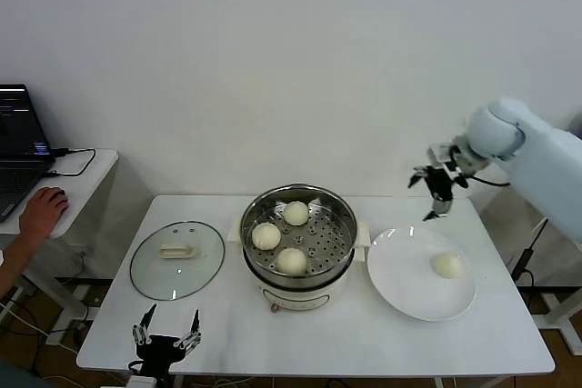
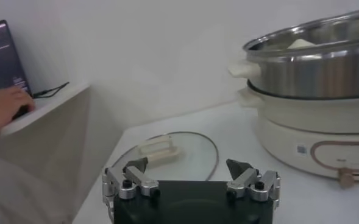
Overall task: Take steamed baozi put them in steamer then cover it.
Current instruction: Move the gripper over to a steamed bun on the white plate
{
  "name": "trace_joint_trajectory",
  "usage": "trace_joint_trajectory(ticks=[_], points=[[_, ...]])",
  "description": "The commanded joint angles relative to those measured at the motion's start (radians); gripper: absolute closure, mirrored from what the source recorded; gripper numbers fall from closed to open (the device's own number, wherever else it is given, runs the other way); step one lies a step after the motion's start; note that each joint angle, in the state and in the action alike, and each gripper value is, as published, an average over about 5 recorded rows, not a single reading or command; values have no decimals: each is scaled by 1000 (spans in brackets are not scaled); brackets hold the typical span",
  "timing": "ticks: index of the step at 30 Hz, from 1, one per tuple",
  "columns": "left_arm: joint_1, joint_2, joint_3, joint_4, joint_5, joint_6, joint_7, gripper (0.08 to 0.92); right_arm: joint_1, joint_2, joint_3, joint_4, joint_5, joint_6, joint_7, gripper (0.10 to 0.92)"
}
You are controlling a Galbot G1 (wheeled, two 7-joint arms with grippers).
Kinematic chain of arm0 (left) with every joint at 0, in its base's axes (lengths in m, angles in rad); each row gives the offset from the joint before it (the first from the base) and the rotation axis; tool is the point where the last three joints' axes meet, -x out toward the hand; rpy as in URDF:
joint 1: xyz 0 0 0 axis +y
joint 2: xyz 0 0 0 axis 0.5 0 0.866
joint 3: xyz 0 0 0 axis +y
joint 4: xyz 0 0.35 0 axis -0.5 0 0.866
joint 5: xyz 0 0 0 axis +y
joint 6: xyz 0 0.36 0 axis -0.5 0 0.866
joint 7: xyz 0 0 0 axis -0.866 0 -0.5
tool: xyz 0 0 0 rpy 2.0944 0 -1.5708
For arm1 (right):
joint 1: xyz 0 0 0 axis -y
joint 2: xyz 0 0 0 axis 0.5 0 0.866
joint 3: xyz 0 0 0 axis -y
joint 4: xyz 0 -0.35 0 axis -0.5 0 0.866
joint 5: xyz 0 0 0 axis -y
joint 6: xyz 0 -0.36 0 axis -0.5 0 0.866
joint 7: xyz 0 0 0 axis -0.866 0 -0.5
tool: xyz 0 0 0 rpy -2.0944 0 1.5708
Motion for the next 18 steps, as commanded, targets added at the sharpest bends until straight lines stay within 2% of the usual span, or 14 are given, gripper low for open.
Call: trace_joint_trajectory(ticks=[1,18], points=[[16,8,5,18,-3,-1,-4,177,-322,-61,210,-46,-207,-68,13,203],[8,16,-5,52,3,2,3,177,-435,62,303,-187,-254,-13,58,203]])
